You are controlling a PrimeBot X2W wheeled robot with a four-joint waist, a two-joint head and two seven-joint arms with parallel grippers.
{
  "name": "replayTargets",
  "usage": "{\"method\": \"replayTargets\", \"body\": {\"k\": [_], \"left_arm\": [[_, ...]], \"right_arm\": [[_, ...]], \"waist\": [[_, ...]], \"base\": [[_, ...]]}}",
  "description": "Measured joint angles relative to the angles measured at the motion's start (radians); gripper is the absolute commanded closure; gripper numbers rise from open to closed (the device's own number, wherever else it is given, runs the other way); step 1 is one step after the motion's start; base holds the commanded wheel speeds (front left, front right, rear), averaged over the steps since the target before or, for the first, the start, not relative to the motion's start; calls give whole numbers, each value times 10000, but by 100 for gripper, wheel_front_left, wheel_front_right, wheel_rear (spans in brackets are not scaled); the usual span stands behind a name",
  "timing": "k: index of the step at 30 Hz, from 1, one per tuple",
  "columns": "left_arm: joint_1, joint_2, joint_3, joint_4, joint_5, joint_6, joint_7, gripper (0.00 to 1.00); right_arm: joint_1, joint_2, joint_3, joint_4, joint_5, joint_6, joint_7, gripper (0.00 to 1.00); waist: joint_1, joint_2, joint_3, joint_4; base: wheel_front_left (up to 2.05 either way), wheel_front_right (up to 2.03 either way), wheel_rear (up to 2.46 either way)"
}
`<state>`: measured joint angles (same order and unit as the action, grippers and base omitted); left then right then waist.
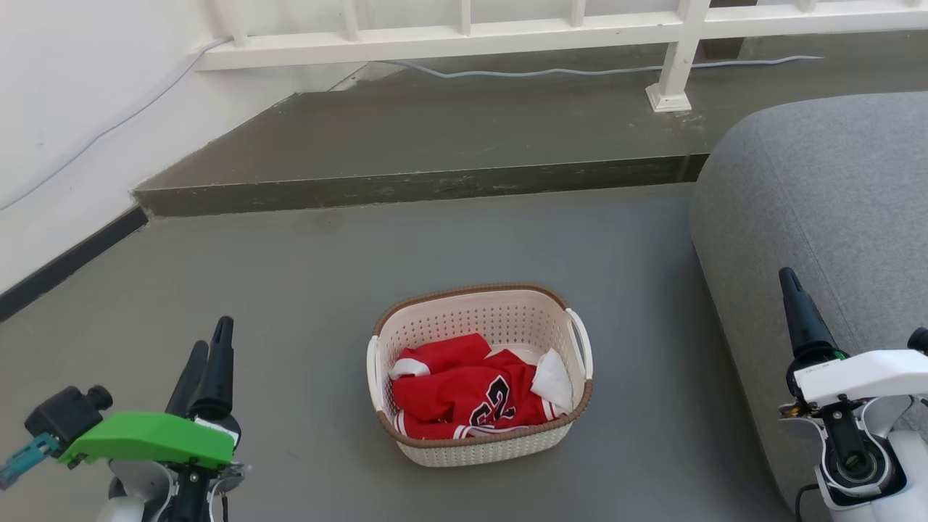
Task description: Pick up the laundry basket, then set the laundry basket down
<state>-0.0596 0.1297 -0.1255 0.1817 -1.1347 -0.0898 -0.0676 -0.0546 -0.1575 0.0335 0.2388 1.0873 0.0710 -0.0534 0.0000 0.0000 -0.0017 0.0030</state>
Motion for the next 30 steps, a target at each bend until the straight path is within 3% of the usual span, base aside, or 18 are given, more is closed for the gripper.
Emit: {"method": "replayTargets", "body": {"k": [13, 30], "left_arm": [[-74, 86, -435, -493, 2178, 460, -320, 0], [-15, 84, -1032, -639, 4558, 980, -836, 0]], "right_arm": [[-88, -153, 673, -451, -2334, -393, -360, 0], [-16, -192, 1383, -412, -4468, -746, -872, 0]], "waist": [[0, 0, -2, -15], [0, 0, -55, -27]], "base": [[0, 0, 0], [0, 0, 0]]}}
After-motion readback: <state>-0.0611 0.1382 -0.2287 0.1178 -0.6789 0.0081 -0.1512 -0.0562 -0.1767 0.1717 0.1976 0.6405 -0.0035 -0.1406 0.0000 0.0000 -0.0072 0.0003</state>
